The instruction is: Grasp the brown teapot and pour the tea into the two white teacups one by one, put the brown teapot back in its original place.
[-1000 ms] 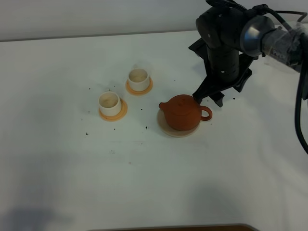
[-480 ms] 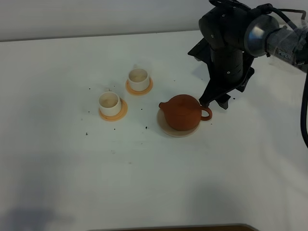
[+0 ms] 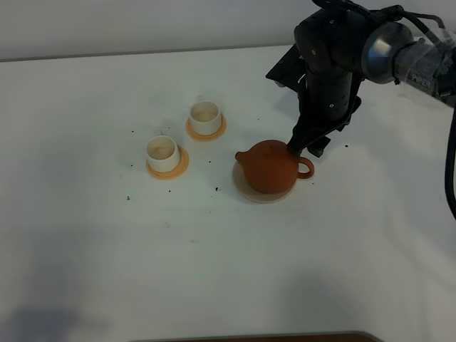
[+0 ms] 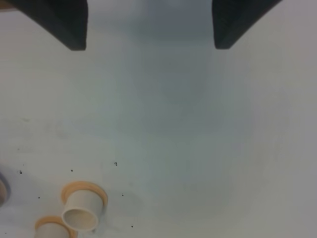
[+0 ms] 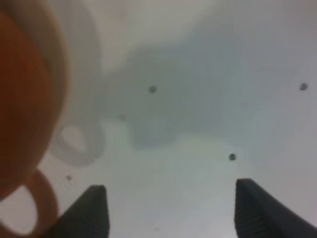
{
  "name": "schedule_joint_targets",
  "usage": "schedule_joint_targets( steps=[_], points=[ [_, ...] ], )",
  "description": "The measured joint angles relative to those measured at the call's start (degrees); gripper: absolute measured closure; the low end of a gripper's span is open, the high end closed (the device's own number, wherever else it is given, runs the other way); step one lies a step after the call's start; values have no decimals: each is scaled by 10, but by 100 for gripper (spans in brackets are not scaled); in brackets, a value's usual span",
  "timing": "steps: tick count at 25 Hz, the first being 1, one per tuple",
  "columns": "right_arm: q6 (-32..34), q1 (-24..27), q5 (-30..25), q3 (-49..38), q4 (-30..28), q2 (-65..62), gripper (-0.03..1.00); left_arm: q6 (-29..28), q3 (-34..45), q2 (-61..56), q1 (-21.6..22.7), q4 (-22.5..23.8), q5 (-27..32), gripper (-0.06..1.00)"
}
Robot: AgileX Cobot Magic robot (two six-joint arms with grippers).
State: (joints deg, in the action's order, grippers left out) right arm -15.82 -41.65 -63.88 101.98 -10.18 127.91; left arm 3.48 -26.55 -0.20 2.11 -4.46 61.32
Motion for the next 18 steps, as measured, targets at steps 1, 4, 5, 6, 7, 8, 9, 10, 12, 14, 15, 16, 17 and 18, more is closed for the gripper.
schedule_joint_targets(
  steps=[1, 4, 5, 6, 7, 8, 9, 10, 12, 14, 15, 16, 17, 18],
  points=[
    [-1, 0, -8, 0, 7, 0, 40, 0, 0, 0, 0, 0, 0, 37],
    [-5, 0, -29, 0, 26, 0, 40, 0, 0, 0, 0, 0, 0, 37],
    [-7, 0, -31, 0, 31, 0, 40, 0, 0, 0, 0, 0, 0, 37],
    [-8, 0, -32, 0, 35, 1, 40, 0, 0, 0, 0, 0, 0, 37],
    [-9, 0, -32, 0, 40, 1, 40, 0, 0, 0, 0, 0, 0, 37],
    [-10, 0, -34, 0, 49, 1, 40, 0, 0, 0, 0, 0, 0, 37],
    [-11, -1, -35, 0, 58, 1, 40, 0, 0, 0, 0, 0, 0, 37],
    [-12, -2, -36, 0, 62, 1, 40, 0, 0, 0, 0, 0, 0, 37],
    [-13, -5, -39, 0, 69, 1, 40, 0, 0, 0, 0, 0, 0, 37],
    [-14, -8, -44, 0, 76, 1, 40, 0, 0, 0, 0, 0, 0, 37],
    [-14, -10, -49, 0, 83, 1, 40, 0, 0, 0, 0, 0, 0, 37],
    [-14, -11, -52, 0, 89, 1, 40, 0, 0, 0, 0, 0, 0, 37],
    [-14, -12, -54, 0, 93, 1, 40, 0, 0, 0, 0, 0, 0, 37],
    [-12, -14, -57, 0, 97, 1, 40, 0, 0, 0, 0, 0, 0, 37]
  ],
)
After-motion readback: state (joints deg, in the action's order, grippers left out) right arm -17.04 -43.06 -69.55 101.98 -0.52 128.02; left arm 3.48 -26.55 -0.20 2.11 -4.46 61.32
